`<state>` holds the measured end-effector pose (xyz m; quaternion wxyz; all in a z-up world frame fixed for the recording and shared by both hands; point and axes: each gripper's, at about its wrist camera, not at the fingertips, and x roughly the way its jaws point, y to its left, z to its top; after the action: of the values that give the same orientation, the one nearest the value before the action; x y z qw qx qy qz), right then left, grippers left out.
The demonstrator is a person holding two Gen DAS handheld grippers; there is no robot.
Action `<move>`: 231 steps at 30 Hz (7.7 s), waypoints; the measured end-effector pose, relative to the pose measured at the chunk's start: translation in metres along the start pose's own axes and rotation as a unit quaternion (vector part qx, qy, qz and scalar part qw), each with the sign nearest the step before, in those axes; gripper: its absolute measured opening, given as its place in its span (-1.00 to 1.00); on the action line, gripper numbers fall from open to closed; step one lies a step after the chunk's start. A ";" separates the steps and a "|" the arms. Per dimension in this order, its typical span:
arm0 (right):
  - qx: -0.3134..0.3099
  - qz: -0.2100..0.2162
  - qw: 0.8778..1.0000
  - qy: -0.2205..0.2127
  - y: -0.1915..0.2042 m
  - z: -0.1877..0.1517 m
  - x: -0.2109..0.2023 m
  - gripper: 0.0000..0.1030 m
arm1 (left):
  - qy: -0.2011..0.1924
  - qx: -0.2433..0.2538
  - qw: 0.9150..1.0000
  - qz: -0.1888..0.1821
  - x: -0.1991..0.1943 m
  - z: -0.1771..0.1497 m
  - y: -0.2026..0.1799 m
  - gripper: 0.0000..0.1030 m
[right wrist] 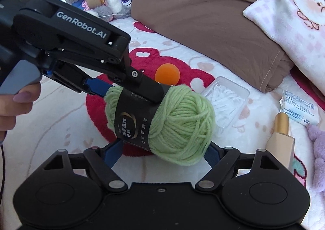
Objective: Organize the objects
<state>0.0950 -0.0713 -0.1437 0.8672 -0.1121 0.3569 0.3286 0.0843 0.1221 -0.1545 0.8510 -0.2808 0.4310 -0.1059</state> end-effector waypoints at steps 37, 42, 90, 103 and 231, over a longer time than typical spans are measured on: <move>0.045 -0.119 0.991 -0.040 -0.037 -0.020 -0.220 0.70 | 0.046 0.180 0.974 -0.128 -0.060 -0.046 -0.216 0.05; 0.054 -0.154 0.986 -0.037 -0.048 -0.012 -0.246 0.70 | 0.060 0.201 0.968 -0.137 -0.059 -0.037 -0.256 0.06; 0.206 -0.223 0.933 0.192 -0.315 -0.069 -0.171 0.74 | 0.210 0.125 0.966 -0.089 0.248 -0.038 -0.387 0.12; 0.178 -0.271 0.934 0.150 -0.319 -0.078 -0.193 0.49 | 0.236 0.076 0.962 -0.113 0.265 -0.056 -0.404 -0.06; -0.030 -0.005 0.998 0.049 -0.047 0.010 0.029 0.32 | 0.046 0.100 0.994 0.018 0.088 0.012 -0.051 0.02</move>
<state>0.1464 -0.0883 -0.1587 0.8467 -0.1562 0.3879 0.3289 0.1497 0.0474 -0.1788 0.8558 -0.1813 0.4619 -0.1459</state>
